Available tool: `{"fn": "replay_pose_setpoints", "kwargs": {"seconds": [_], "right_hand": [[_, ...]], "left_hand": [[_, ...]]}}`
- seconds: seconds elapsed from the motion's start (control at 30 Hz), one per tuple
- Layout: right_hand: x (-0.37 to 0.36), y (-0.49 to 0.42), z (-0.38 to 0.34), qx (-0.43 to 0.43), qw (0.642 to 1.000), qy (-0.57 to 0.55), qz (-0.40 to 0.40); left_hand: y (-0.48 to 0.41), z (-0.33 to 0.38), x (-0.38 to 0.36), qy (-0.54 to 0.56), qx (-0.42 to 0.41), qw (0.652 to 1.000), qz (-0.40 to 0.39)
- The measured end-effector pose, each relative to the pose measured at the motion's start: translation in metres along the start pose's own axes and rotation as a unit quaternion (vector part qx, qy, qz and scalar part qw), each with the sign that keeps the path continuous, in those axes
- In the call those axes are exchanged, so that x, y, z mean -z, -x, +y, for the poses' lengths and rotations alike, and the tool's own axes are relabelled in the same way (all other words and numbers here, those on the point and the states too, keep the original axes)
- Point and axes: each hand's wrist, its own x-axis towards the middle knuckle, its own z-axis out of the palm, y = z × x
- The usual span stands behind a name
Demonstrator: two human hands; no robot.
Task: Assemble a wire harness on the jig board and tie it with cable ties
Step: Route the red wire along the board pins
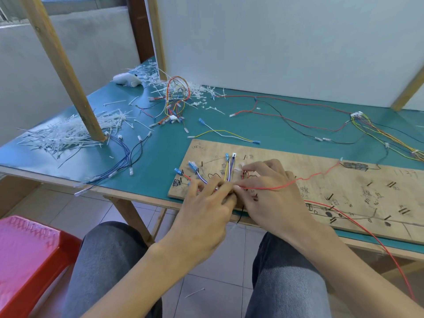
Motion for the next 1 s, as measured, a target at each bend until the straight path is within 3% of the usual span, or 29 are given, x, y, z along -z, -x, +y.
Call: {"fn": "replay_pose_setpoints", "kwargs": {"seconds": [0.2, 0.47, 0.87, 1.0], "right_hand": [[-0.001, 0.032, 0.003, 0.044, 0.998, 0.007, 0.053], [0.002, 0.049, 0.001, 0.065, 0.995, 0.071, 0.014], [0.003, 0.058, 0.008, 0.014, 0.998, -0.032, 0.048], [0.004, 0.061, 0.012, 0.002, 0.984, -0.143, 0.104]], "left_hand": [[0.0, -0.001, 0.005, 0.0, 0.006, 1.0, -0.03], [0.0, -0.001, 0.014, -0.004, 0.025, 0.996, -0.084], [0.003, -0.002, 0.017, 0.037, -0.003, 0.994, -0.1], [0.004, 0.0, 0.013, 0.024, -0.006, 0.995, -0.097]]}}
